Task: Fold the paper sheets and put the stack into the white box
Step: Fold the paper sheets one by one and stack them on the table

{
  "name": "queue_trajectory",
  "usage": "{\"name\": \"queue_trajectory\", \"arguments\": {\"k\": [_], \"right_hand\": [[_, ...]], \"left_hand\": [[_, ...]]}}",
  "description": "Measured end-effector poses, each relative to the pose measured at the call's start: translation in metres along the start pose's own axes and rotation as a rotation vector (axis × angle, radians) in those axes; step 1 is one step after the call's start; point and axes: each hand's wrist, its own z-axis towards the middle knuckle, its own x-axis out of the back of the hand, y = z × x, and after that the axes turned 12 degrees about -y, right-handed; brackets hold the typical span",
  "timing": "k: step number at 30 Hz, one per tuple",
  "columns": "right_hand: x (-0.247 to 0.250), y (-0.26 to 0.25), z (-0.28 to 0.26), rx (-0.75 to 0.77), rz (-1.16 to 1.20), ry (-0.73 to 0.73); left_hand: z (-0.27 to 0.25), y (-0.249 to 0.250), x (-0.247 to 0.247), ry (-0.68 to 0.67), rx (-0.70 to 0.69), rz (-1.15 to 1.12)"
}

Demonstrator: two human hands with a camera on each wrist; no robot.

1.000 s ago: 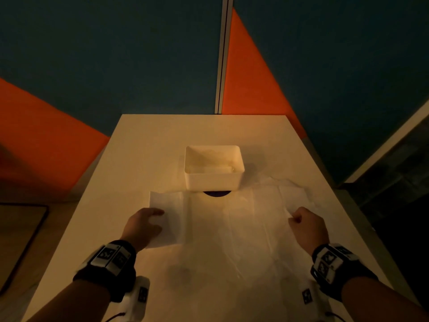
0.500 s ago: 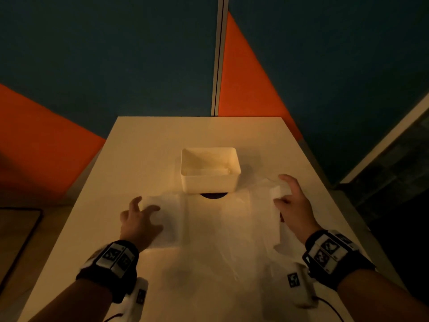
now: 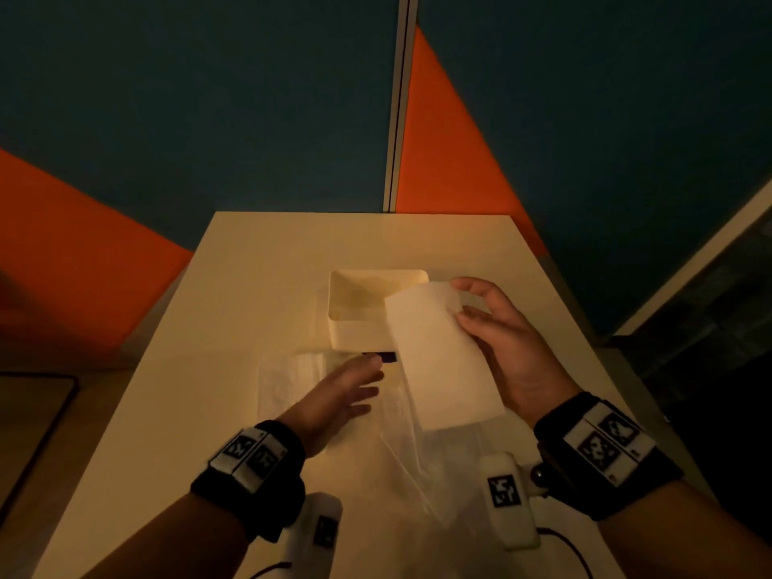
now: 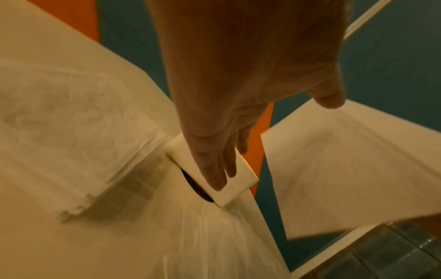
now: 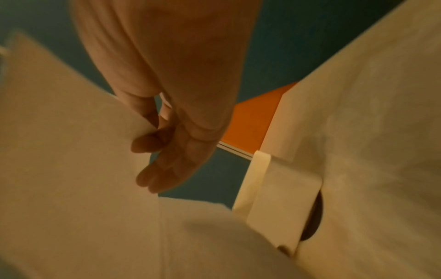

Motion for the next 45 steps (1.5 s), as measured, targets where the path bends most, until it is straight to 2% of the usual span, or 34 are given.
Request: {"name": "queue_trajectory", "arguments": {"k": [3,7,12,16,22,35,40,45], "right_hand": [[0.000,0.000,0.002,0.016,0.066,-0.002],[0.007,0.009,0.001,0.012,0.090,0.032],[0.014,0.020,-0.001,-0.046,0.070,0.113],[0.015,0.028,0.000,-0.095,0.084,0.132],[0.006,0.041,0.006,-0.165,0.028,0.094],[-0.019,0.058,0.012,-0.158,-0.053,0.049],[-0.014,0.058,0.010,-0.152,-0.143,0.067],[-0.012,0.053,0.008,-0.181,-0.168,0.055]], "left_hand": [[0.000,-0.001,-0.003,-0.083,-0.042,-0.192],[-0.004,0.006,-0.004,-0.115,-0.140,-0.390],[-0.004,0.012,0.000,-0.002,-0.246,-0.359],[-0.004,0.012,-0.002,-0.003,-0.283,-0.331],[0.000,0.012,-0.012,-0.052,-0.267,-0.272],[0.011,0.010,-0.025,0.023,-0.210,-0.146],[0.006,0.010,-0.026,-0.074,-0.161,-0.162],[0.005,0.009,-0.022,-0.078,-0.246,-0.172]]}}
